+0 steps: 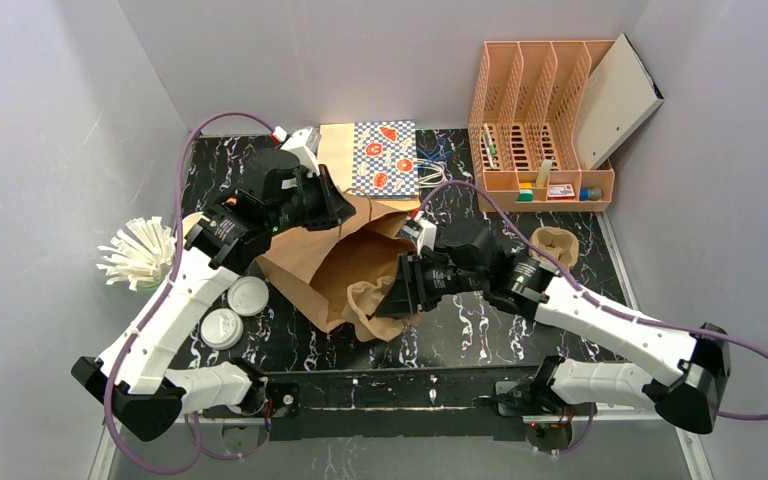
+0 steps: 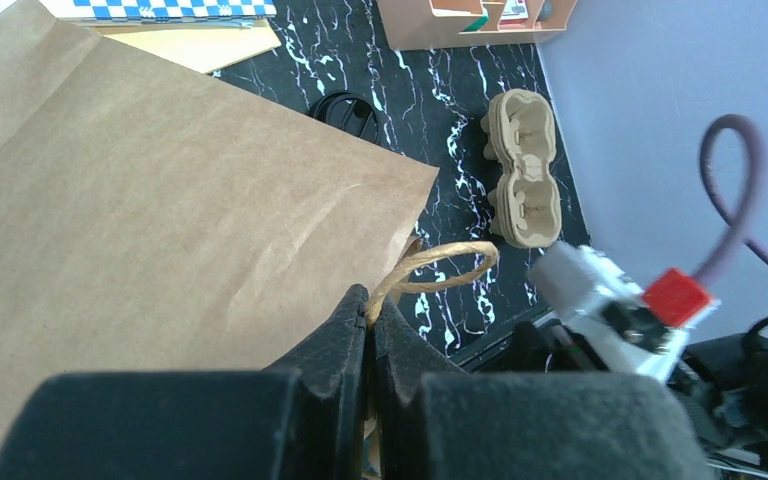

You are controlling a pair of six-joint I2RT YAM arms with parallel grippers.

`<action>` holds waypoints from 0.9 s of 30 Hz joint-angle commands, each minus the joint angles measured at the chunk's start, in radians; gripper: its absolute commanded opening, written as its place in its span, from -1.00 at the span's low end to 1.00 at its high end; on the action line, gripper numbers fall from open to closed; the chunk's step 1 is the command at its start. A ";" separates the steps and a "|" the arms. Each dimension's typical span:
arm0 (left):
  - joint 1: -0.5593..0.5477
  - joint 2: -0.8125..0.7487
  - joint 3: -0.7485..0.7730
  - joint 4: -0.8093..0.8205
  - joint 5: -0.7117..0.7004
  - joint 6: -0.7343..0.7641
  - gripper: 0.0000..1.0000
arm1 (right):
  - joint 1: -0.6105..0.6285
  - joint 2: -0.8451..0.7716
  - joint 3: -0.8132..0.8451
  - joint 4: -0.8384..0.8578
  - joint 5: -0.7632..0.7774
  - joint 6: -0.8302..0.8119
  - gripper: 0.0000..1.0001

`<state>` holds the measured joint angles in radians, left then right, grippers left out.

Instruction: Pack the takeout coffee

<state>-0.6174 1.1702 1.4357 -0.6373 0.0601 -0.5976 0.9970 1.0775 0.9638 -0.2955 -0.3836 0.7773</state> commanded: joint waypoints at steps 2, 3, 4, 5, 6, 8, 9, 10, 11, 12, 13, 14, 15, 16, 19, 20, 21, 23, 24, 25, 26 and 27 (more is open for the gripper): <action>-0.001 -0.012 0.048 -0.017 -0.026 0.019 -1.00 | 0.000 0.060 0.011 -0.029 0.002 -0.057 -0.57; -0.001 -0.011 0.055 -0.024 -0.032 0.022 -1.00 | -0.001 0.061 0.006 -0.046 0.017 -0.066 -0.57; -0.001 -0.011 0.062 -0.028 -0.035 0.023 -1.00 | 0.000 0.059 -0.003 -0.049 0.029 -0.074 -0.57; -0.001 -0.009 0.069 -0.031 -0.036 0.025 -1.00 | -0.001 0.056 -0.015 -0.046 0.038 -0.082 -0.57; -0.001 -0.007 0.076 -0.032 -0.037 0.025 -1.00 | 0.000 0.050 -0.026 -0.037 0.041 -0.087 -0.57; -0.001 -0.003 0.091 -0.037 -0.036 0.027 -1.00 | 0.000 0.036 -0.042 -0.016 0.038 -0.099 -0.57; -0.001 0.000 0.098 -0.039 -0.035 0.028 -1.00 | 0.000 0.027 -0.043 -0.009 0.037 -0.110 -0.57; -0.001 0.001 0.104 -0.041 -0.035 0.029 -1.00 | -0.001 0.014 -0.040 -0.006 0.040 -0.124 -0.57; -0.001 0.003 0.110 -0.044 -0.039 0.031 -1.00 | 0.000 -0.003 -0.033 -0.011 0.049 -0.141 -0.57; -0.001 0.003 0.115 -0.045 -0.040 0.032 -1.00 | 0.000 -0.020 -0.021 -0.021 0.063 -0.162 -0.57; -0.001 0.002 0.117 -0.047 -0.040 0.033 -1.00 | 0.000 -0.040 -0.012 -0.030 0.077 -0.184 -0.56; -0.001 0.001 0.120 -0.050 -0.040 0.034 -1.00 | -0.001 -0.062 -0.005 -0.037 0.091 -0.211 -0.56; -0.001 0.000 0.122 -0.051 -0.040 0.034 -1.00 | -0.001 -0.099 -0.002 -0.043 0.108 -0.245 -0.56; -0.001 -0.002 0.124 -0.051 -0.039 0.035 -1.00 | 0.000 -0.128 -0.002 -0.042 0.121 -0.261 -0.55; -0.001 -0.007 0.121 -0.042 -0.009 0.039 -1.00 | 0.000 -0.206 -0.004 -0.037 0.162 -0.301 -0.54; -0.001 -0.009 0.116 -0.035 0.014 0.039 -1.00 | 0.000 -0.229 -0.003 -0.027 0.167 -0.308 -0.53; -0.001 -0.008 0.107 -0.025 0.041 0.038 -1.00 | -0.001 -0.253 -0.001 -0.011 0.165 -0.314 -0.53; -0.001 -0.002 0.094 -0.011 0.096 0.029 -1.00 | -0.001 -0.297 0.007 0.022 0.171 -0.325 -0.51; -0.001 0.001 0.085 -0.006 0.115 0.026 -1.00 | -0.001 -0.316 0.020 0.026 0.191 -0.334 -0.49; -0.001 0.003 0.079 -0.002 0.125 0.023 -1.00 | -0.001 -0.332 0.033 0.026 0.212 -0.346 -0.49; -0.001 -0.001 0.072 0.002 0.127 0.019 -1.00 | -0.001 -0.345 0.047 0.021 0.247 -0.357 -0.48; -0.001 -0.004 0.065 0.004 0.123 0.018 -1.00 | -0.001 -0.355 0.063 0.017 0.273 -0.370 -0.48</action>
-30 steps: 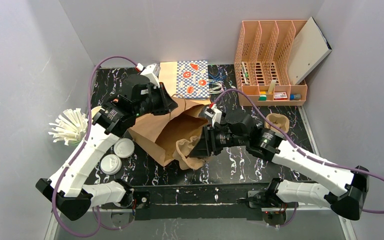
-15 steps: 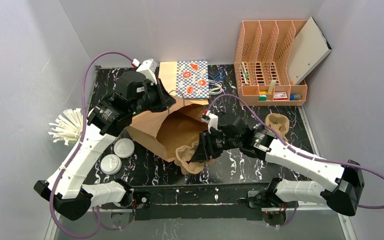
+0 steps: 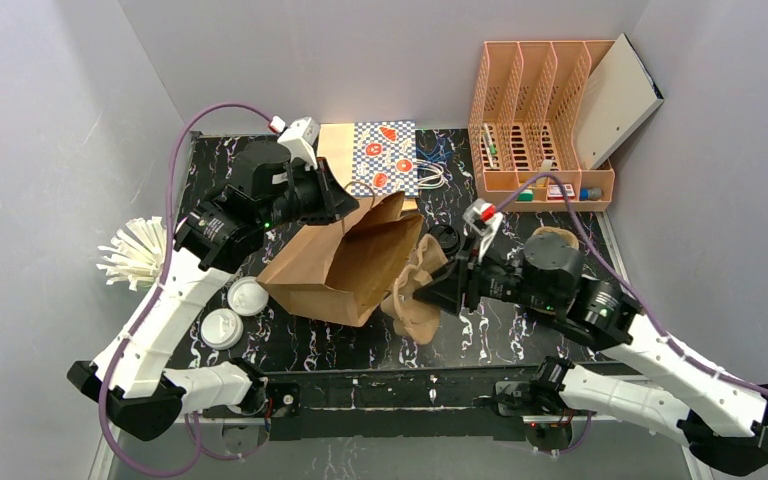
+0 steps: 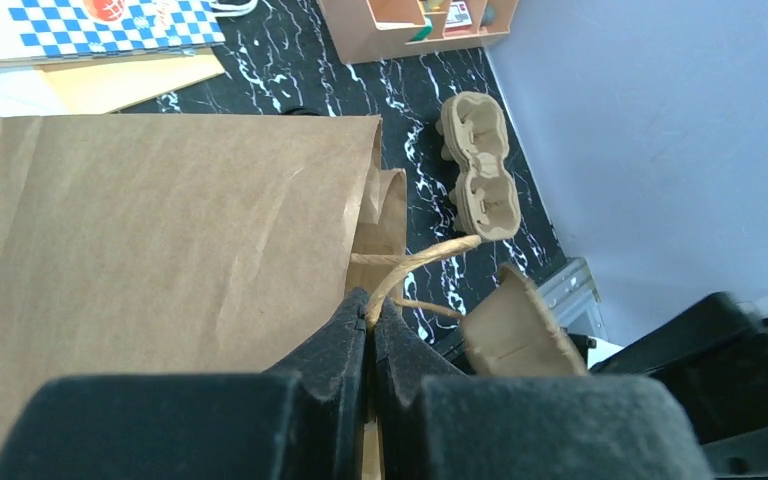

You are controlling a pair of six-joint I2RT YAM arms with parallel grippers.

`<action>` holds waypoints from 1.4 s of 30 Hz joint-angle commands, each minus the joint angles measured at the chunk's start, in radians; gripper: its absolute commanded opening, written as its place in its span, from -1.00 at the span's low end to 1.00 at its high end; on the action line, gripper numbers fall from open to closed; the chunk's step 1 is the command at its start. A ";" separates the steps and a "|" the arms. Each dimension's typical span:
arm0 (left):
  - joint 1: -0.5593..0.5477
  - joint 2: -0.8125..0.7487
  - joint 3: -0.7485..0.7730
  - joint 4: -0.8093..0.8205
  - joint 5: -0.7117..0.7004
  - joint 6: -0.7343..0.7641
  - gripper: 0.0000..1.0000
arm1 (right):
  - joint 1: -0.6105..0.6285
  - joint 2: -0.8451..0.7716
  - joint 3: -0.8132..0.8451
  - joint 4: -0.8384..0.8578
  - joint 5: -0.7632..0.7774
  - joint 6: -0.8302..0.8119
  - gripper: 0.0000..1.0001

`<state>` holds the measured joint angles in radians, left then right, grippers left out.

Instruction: Pack the takeout coffee

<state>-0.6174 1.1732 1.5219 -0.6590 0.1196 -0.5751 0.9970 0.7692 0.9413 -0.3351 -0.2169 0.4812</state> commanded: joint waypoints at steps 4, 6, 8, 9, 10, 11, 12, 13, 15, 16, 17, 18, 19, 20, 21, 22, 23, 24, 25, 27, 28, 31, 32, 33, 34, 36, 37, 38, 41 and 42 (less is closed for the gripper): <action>-0.001 -0.016 -0.034 0.030 0.063 -0.009 -1.00 | 0.000 -0.080 0.126 0.052 0.182 -0.125 -0.48; -0.001 -0.018 -0.036 0.031 0.065 -0.011 -1.00 | 0.000 -0.106 0.114 0.081 0.210 -0.135 -0.49; -0.001 -0.018 -0.040 0.032 0.069 -0.011 -1.00 | -0.001 -0.139 0.077 0.146 0.251 -0.138 -0.50; -0.001 -0.018 -0.041 0.034 0.071 -0.013 -1.00 | 0.000 -0.158 0.057 0.186 0.264 -0.136 -0.50; -0.001 -0.017 -0.043 0.036 0.073 -0.015 -1.00 | 0.000 -0.173 0.033 0.221 0.272 -0.136 -0.49; 0.000 -0.017 -0.046 0.038 0.077 -0.017 -1.00 | 0.000 -0.186 0.017 0.254 0.275 -0.136 -0.50; -0.001 -0.017 -0.050 0.037 0.078 -0.017 -1.00 | 0.000 -0.189 0.007 0.278 0.279 -0.141 -0.50; -0.001 -0.018 -0.054 0.038 0.081 -0.019 -1.00 | 0.000 -0.187 0.005 0.296 0.282 -0.150 -0.50; -0.001 -0.021 -0.059 0.038 0.083 -0.021 -1.00 | 0.000 -0.172 0.011 0.324 0.296 -0.177 -0.50; -0.001 -0.022 -0.060 0.038 0.082 -0.023 -1.00 | 0.000 -0.160 0.016 0.349 0.316 -0.197 -0.51; -0.001 -0.024 -0.060 0.038 0.082 -0.023 -1.00 | -0.001 -0.144 0.021 0.369 0.346 -0.216 -0.53; -0.001 -0.025 -0.059 0.039 0.082 -0.024 -1.00 | 0.000 -0.128 0.025 0.385 0.385 -0.239 -0.55; -0.001 -0.027 -0.059 0.039 0.082 -0.024 -1.00 | -0.001 -0.107 0.028 0.405 0.421 -0.261 -0.56; -0.001 -0.027 -0.058 0.039 0.081 -0.024 -1.00 | -0.001 -0.087 0.028 0.423 0.454 -0.285 -0.56; 0.000 -0.028 -0.058 0.038 0.079 -0.024 -1.00 | -0.001 -0.066 0.026 0.449 0.477 -0.309 -0.57; -0.001 -0.029 -0.057 0.039 0.077 -0.024 -1.00 | 0.000 -0.043 0.019 0.487 0.482 -0.331 -0.57; -0.001 -0.030 -0.058 0.038 0.075 -0.024 -1.00 | -0.001 -0.022 0.014 0.513 0.466 -0.353 -0.57; -0.001 -0.031 -0.058 0.038 0.073 -0.025 -1.00 | -0.001 0.001 0.012 0.538 0.436 -0.369 -0.57; -0.001 -0.032 -0.056 0.038 0.070 -0.026 -1.00 | 0.000 0.025 0.011 0.561 0.401 -0.383 -0.57; -0.001 -0.033 -0.053 0.035 0.061 -0.026 -1.00 | -0.001 0.070 0.018 0.609 0.314 -0.390 -0.57; -0.001 -0.033 -0.050 0.034 0.059 -0.026 -1.00 | -0.001 0.093 0.031 0.625 0.265 -0.374 -0.56; -0.001 -0.033 -0.037 0.029 0.051 -0.025 -1.00 | 0.000 0.173 0.092 0.603 0.117 -0.342 -0.57; -0.001 -0.034 -0.033 0.026 0.050 -0.026 -1.00 | -0.001 0.195 0.103 0.597 0.087 -0.338 -0.57; -0.001 -0.034 -0.028 0.024 0.049 -0.026 -1.00 | 0.000 0.214 0.104 0.597 0.072 -0.338 -0.57; -0.001 -0.035 -0.024 0.022 0.051 -0.027 -1.00 | 0.000 0.219 0.097 0.604 0.074 -0.339 -0.57; -0.001 -0.036 -0.016 0.018 0.053 -0.027 -1.00 | -0.001 0.212 0.053 0.644 0.098 -0.342 -0.56; -0.001 -0.038 -0.013 0.015 0.048 -0.026 -1.00 | -0.001 0.204 0.030 0.668 0.100 -0.340 -0.57; -0.001 -0.039 -0.010 0.011 0.039 -0.026 -1.00 | -0.001 0.196 0.009 0.681 0.099 -0.339 -0.56; -0.001 -0.043 -0.002 0.003 0.020 -0.024 -1.00 | -0.001 0.175 -0.031 0.678 0.107 -0.310 -0.56; -0.001 -0.042 0.002 0.003 0.016 -0.024 -1.00 | -0.001 0.168 -0.039 0.669 0.103 -0.292 -0.56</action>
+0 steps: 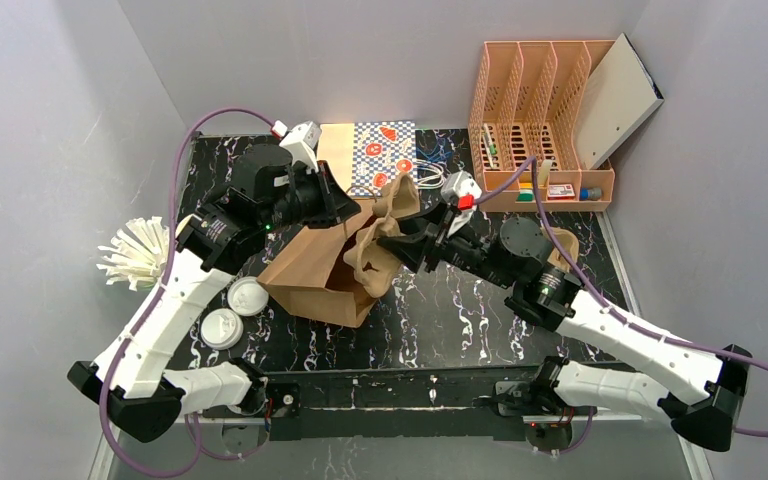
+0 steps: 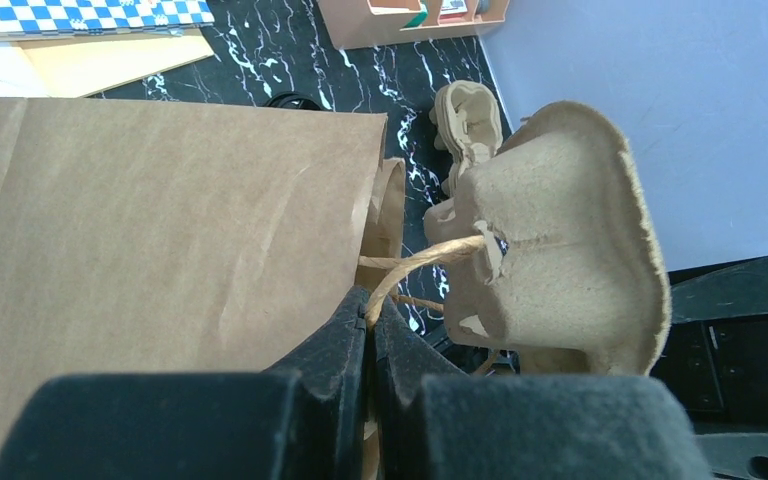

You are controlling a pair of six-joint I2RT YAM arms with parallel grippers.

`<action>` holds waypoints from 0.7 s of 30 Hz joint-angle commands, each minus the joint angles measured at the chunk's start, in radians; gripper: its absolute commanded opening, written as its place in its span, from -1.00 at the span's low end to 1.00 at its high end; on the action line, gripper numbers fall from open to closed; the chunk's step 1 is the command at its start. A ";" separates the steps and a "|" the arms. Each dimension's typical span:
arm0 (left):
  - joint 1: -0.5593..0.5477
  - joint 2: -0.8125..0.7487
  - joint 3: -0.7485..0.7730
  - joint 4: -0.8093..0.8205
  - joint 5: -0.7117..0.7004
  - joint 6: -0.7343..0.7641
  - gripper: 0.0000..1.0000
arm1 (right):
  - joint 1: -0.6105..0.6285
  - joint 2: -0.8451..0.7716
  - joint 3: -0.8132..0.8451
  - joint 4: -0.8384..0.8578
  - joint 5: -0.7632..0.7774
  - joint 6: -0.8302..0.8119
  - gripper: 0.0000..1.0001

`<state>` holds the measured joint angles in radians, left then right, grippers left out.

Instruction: Pack the takeout coffee

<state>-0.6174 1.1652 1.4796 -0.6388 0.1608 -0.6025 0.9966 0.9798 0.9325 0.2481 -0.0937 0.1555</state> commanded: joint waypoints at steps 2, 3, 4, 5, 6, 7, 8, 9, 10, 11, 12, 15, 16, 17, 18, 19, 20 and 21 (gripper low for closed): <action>0.000 -0.031 0.049 -0.019 -0.034 0.006 -1.00 | 0.000 -0.056 -0.033 0.053 -0.044 0.076 -0.58; -0.001 -0.029 0.052 -0.021 -0.038 0.007 -1.00 | 0.000 -0.062 -0.035 0.043 -0.057 0.099 -0.59; -0.001 -0.026 0.052 -0.021 -0.040 0.008 -1.00 | 0.000 -0.064 -0.036 0.034 -0.076 0.127 -0.59; -0.001 -0.024 0.054 -0.021 -0.041 0.009 -1.00 | 0.000 -0.062 -0.032 0.016 -0.094 0.148 -0.60; -0.001 -0.023 0.053 -0.021 -0.040 0.008 -1.00 | 0.000 -0.060 -0.025 -0.003 -0.116 0.163 -0.60; -0.001 -0.021 0.053 -0.022 -0.040 0.007 -1.00 | 0.000 -0.054 -0.017 -0.021 -0.141 0.178 -0.60; 0.000 -0.021 0.053 -0.020 -0.039 0.008 -1.00 | 0.000 -0.048 -0.011 -0.036 -0.165 0.197 -0.60; -0.001 -0.020 0.052 -0.019 -0.038 0.007 -1.00 | 0.000 -0.044 -0.009 -0.038 -0.197 0.210 -0.60; -0.001 -0.020 0.048 -0.015 -0.036 0.006 -1.00 | 0.000 -0.036 -0.007 -0.035 -0.237 0.225 -0.60; -0.001 -0.019 0.047 -0.013 -0.036 0.004 -1.00 | 0.000 -0.025 -0.004 -0.034 -0.255 0.239 -0.60; -0.001 -0.019 0.046 -0.013 -0.034 0.003 -1.00 | 0.000 -0.013 0.003 -0.034 -0.280 0.255 -0.60; -0.001 -0.020 0.048 -0.011 -0.033 0.001 -1.00 | 0.000 0.031 0.024 -0.040 -0.343 0.296 -0.60; -0.001 -0.022 0.050 -0.012 -0.035 0.000 -1.00 | 0.000 0.045 0.033 -0.049 -0.349 0.311 -0.60; -0.001 -0.023 0.052 -0.011 -0.037 0.002 -1.00 | 0.000 0.059 0.044 -0.055 -0.353 0.327 -0.60; -0.001 -0.026 0.054 -0.012 -0.039 0.001 -1.00 | 0.000 0.076 0.052 -0.063 -0.359 0.344 -0.60; -0.001 -0.027 0.059 -0.012 -0.041 0.002 -1.00 | 0.000 0.090 0.059 -0.065 -0.369 0.362 -0.61; -0.001 -0.028 0.064 -0.015 -0.041 0.003 -1.00 | -0.001 0.103 0.065 -0.064 -0.381 0.385 -0.62; -0.001 -0.029 0.069 -0.018 -0.042 0.005 -1.00 | -0.001 0.119 0.067 -0.064 -0.390 0.411 -0.62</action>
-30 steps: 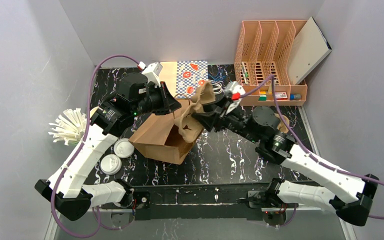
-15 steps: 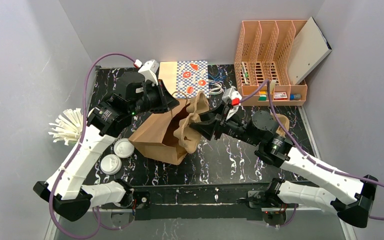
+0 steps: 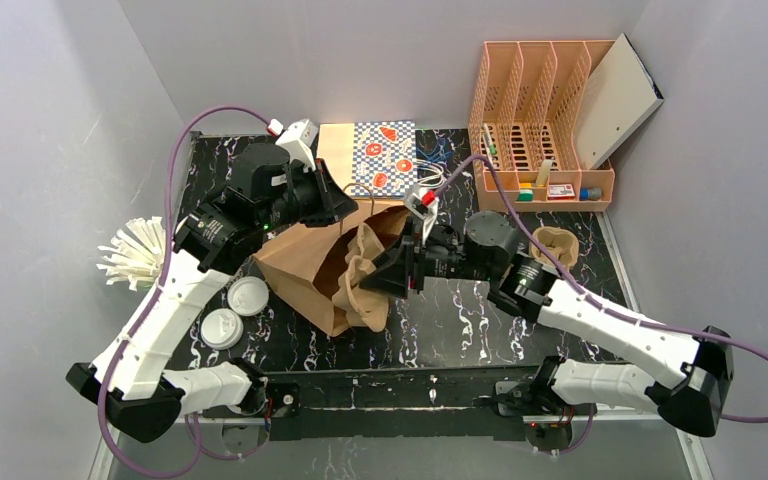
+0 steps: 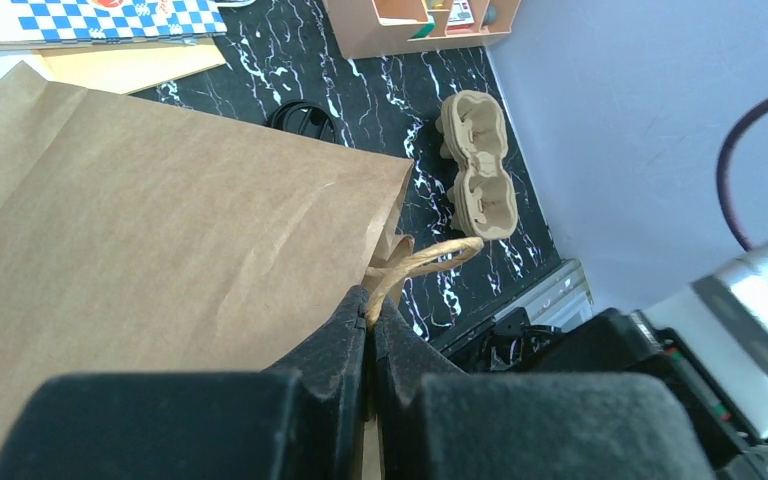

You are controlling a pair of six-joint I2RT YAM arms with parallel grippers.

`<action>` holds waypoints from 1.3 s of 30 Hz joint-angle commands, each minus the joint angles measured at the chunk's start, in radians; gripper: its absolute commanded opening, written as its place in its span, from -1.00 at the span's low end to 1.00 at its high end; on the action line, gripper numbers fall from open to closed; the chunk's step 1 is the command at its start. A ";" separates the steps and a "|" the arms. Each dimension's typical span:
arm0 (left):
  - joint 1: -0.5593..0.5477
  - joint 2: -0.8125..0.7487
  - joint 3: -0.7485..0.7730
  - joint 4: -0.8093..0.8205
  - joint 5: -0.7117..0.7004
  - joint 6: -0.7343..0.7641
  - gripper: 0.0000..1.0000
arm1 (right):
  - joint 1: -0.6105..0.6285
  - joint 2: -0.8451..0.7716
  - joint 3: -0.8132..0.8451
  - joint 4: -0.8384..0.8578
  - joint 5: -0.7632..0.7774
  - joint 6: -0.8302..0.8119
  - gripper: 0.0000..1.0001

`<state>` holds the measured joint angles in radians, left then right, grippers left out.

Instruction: Pack the takeout coffee

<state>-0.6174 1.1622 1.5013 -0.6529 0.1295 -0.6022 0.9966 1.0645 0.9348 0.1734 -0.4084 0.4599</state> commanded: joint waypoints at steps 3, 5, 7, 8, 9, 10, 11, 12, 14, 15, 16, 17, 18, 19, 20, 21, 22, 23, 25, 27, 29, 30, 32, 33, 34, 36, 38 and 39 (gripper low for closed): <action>-0.001 -0.026 0.060 -0.012 -0.016 0.011 -1.00 | -0.006 0.072 0.083 -0.011 -0.088 0.181 -0.66; -0.001 -0.027 0.063 -0.014 -0.014 0.013 -1.00 | -0.010 0.079 0.081 -0.009 -0.087 0.208 -0.66; -0.001 -0.029 0.063 -0.014 -0.006 0.015 -1.00 | -0.009 0.067 0.058 0.022 -0.075 0.204 -0.66; -0.001 -0.029 0.062 -0.014 -0.001 0.014 -1.00 | -0.011 0.059 0.047 0.029 -0.052 0.200 -0.66; -0.001 -0.029 0.062 -0.012 0.005 0.015 -1.00 | -0.013 0.054 0.038 0.031 -0.029 0.198 -0.65; -0.001 -0.029 0.063 -0.010 0.011 0.015 -1.00 | -0.017 0.053 0.033 0.033 -0.016 0.193 -0.65; -0.001 -0.029 0.065 -0.010 0.018 0.015 -1.00 | -0.019 0.054 0.029 0.037 -0.006 0.189 -0.66; -0.001 -0.029 0.067 -0.010 0.020 0.015 -1.00 | -0.022 0.054 0.022 0.047 0.001 0.187 -0.66; -0.001 -0.034 0.078 -0.011 0.025 0.017 -1.00 | -0.025 0.052 0.003 0.066 0.035 0.179 -0.68; -0.001 -0.037 0.084 -0.012 0.028 0.019 -1.00 | -0.026 0.049 -0.012 0.079 0.057 0.181 -0.69; -0.001 -0.039 0.092 -0.016 0.028 0.021 -1.00 | -0.029 0.046 -0.020 0.080 0.083 0.188 -0.69; -0.001 -0.042 0.101 -0.020 0.027 0.023 -1.00 | -0.037 0.044 -0.025 0.080 0.106 0.199 -0.69; -0.001 -0.043 0.112 -0.023 0.028 0.026 -1.00 | -0.045 0.045 -0.027 0.073 0.124 0.214 -0.70; -0.001 -0.046 0.121 -0.028 0.028 0.027 -1.00 | -0.053 0.044 -0.029 0.060 0.155 0.241 -0.70; -0.001 -0.049 0.126 -0.031 0.029 0.027 -1.00 | -0.058 0.041 -0.032 0.043 0.192 0.268 -0.70; -0.001 -0.052 0.130 -0.030 0.031 0.027 -1.00 | -0.062 0.034 -0.037 0.030 0.232 0.289 -0.70; -0.001 -0.055 0.132 -0.031 0.033 0.028 -1.00 | -0.062 0.023 -0.048 0.024 0.273 0.311 -0.71; -0.001 -0.057 0.134 -0.031 0.035 0.028 -1.00 | -0.062 0.010 -0.062 0.029 0.306 0.319 -0.71; -0.001 -0.059 0.134 -0.031 0.039 0.027 -1.00 | -0.062 -0.020 -0.091 0.038 0.374 0.324 -0.71; -0.001 -0.059 0.134 -0.033 0.047 0.026 -1.00 | -0.061 -0.042 -0.108 0.039 0.426 0.293 -0.71; -0.001 -0.056 0.132 -0.030 0.057 0.024 -1.00 | -0.062 -0.044 -0.100 0.008 0.464 0.263 -0.72; -0.001 -0.055 0.130 -0.029 0.063 0.023 -1.00 | -0.062 -0.036 -0.092 -0.007 0.470 0.244 -0.72; -0.001 -0.053 0.125 -0.022 0.076 0.019 -1.00 | -0.060 -0.017 -0.081 -0.016 0.453 0.208 -0.73; -0.001 -0.053 0.118 -0.013 0.086 0.015 -1.00 | -0.058 -0.004 -0.078 -0.013 0.440 0.188 -0.73; 0.000 -0.052 0.110 -0.003 0.096 0.009 -1.00 | -0.047 0.011 -0.072 -0.014 0.432 0.167 -0.74; -0.001 -0.050 0.092 0.019 0.120 -0.002 -1.00 | -0.023 0.041 -0.052 -0.029 0.447 0.111 -0.74; 0.000 -0.047 0.079 0.033 0.132 -0.011 -1.00 | 0.020 0.069 -0.024 -0.061 0.511 0.048 -0.74; -0.001 -0.047 0.076 0.036 0.130 -0.013 -1.00 | 0.047 0.081 -0.008 -0.083 0.554 0.017 -0.74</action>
<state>-0.6174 1.1240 1.5925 -0.6651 0.2077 -0.5961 0.9718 1.1038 0.8494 0.1459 0.0238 0.6262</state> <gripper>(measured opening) 0.014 0.479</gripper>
